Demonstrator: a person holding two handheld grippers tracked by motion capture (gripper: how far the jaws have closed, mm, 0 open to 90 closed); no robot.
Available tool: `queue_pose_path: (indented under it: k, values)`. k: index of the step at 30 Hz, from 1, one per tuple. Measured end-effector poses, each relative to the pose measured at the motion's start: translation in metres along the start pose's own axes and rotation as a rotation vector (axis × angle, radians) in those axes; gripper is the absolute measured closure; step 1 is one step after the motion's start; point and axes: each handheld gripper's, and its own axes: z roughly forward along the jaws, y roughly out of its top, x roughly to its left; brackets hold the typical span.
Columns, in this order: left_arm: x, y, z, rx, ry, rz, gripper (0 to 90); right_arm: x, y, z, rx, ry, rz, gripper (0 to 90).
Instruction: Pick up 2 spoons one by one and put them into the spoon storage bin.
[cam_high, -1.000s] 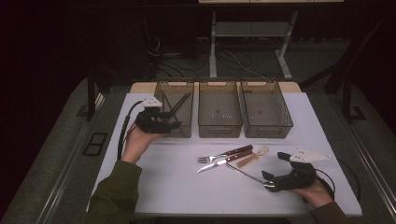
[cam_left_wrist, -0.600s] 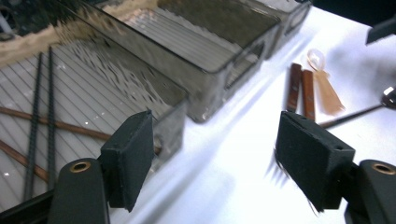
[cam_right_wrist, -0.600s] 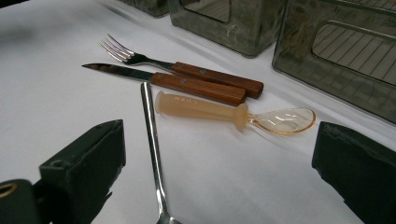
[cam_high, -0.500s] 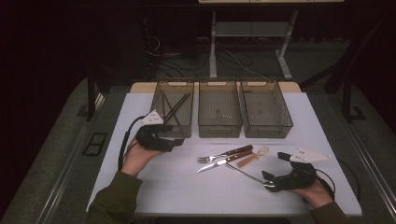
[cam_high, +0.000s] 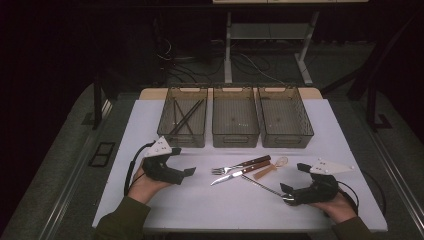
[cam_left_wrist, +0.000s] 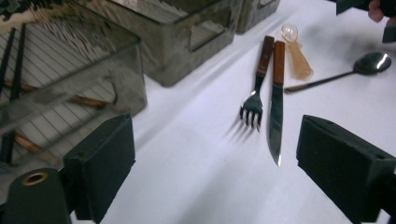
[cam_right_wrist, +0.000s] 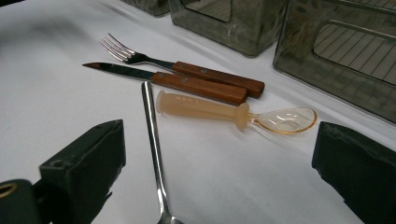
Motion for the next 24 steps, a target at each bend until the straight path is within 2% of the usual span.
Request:
queue_pose_path:
  k: [5, 9, 13, 17, 20, 24]
  values:
    - [-0.007, -0.009, -0.001, 0.009, -0.013, 0.018, 7.8, 0.0, 0.0, -0.001, 0.0, -0.001, 0.004, 3.0]
    - [-0.013, -0.016, 0.0, 0.016, -0.018, 0.004, 4.0, 0.0, 0.0, -0.001, 0.003, 0.002, 0.002, 3.0]
    - [-0.017, -0.022, 0.001, 0.042, -0.019, 0.015, 0.0, -0.001, 0.001, -0.002, 0.005, -0.001, 0.004, 3.0]
    - [-0.02, -0.027, 0.002, 0.049, -0.029, 0.016, 0.0, -0.001, 0.002, -0.005, 0.043, -0.002, -0.005, 3.0]
    - [-0.021, -0.03, 0.003, 0.053, -0.035, 0.025, 0.0, -0.002, 0.004, -0.009, 0.055, 0.007, -0.008, 3.1]
    - [-0.02, -0.032, 0.004, 0.062, -0.047, 0.016, 0.0, -0.001, 0.007, -0.014, 0.069, 0.025, -0.012, 3.0]
